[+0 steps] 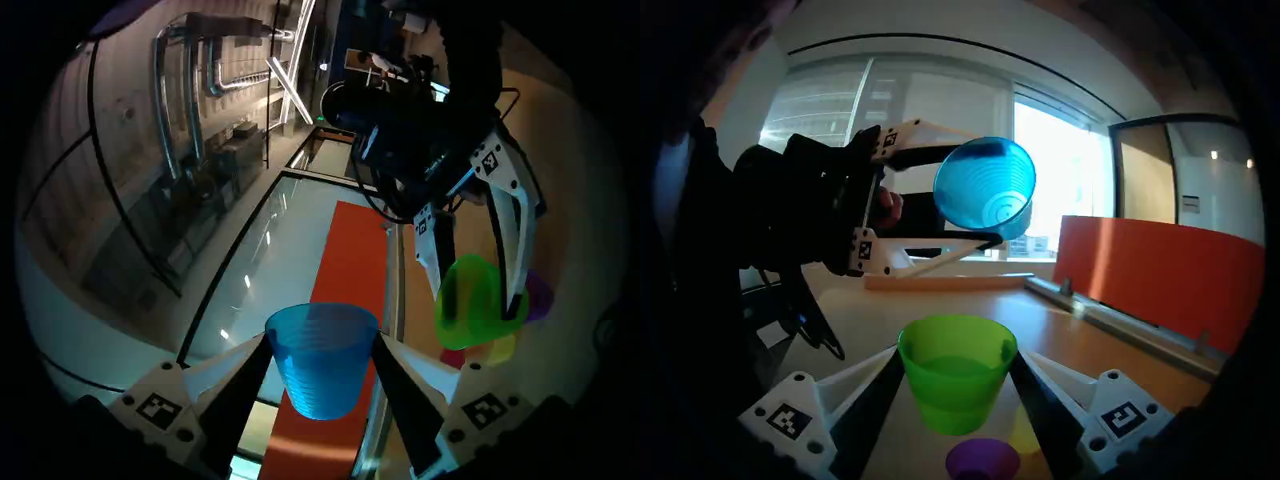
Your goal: Pour water
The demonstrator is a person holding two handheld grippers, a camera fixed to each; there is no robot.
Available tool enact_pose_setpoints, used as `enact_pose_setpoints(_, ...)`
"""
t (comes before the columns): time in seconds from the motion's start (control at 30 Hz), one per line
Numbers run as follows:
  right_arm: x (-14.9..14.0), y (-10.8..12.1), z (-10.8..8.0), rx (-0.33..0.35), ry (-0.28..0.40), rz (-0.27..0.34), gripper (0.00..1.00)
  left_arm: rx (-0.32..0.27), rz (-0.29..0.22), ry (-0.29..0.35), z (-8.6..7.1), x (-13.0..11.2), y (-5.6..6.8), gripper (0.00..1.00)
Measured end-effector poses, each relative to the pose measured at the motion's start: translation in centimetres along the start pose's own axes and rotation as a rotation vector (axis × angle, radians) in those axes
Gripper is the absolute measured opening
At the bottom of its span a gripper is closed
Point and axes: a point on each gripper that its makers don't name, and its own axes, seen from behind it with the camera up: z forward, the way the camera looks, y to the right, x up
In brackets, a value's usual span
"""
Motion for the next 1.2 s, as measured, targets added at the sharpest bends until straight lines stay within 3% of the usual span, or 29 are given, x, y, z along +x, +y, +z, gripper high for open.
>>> enact_pose_setpoints(0.2, 0.0, 0.1, -0.1, -0.003, -0.001, -0.003, 0.9, 0.011, -0.1, -0.015, -0.1, -0.7, -0.3, 0.85)
enact_pose_setpoints(0.57, 0.1, 0.1, -0.3, -0.006, 0.0, -0.006, 0.9, -0.003, -0.221, -0.028, 0.1, -1.4, 0.0, 0.85)
enact_pose_setpoints(0.97, 0.3, 0.3, -0.4, -0.011, -0.002, -0.012, 0.9, 0.018, -0.467, -0.027, -0.4, -1.5, -1.4, 0.85)
enact_pose_setpoints(1.2, 0.5, 0.3, -0.5, -0.011, -0.001, -0.018, 0.9, 0.007, -0.587, -0.034, -0.4, -1.8, -1.2, 0.85)
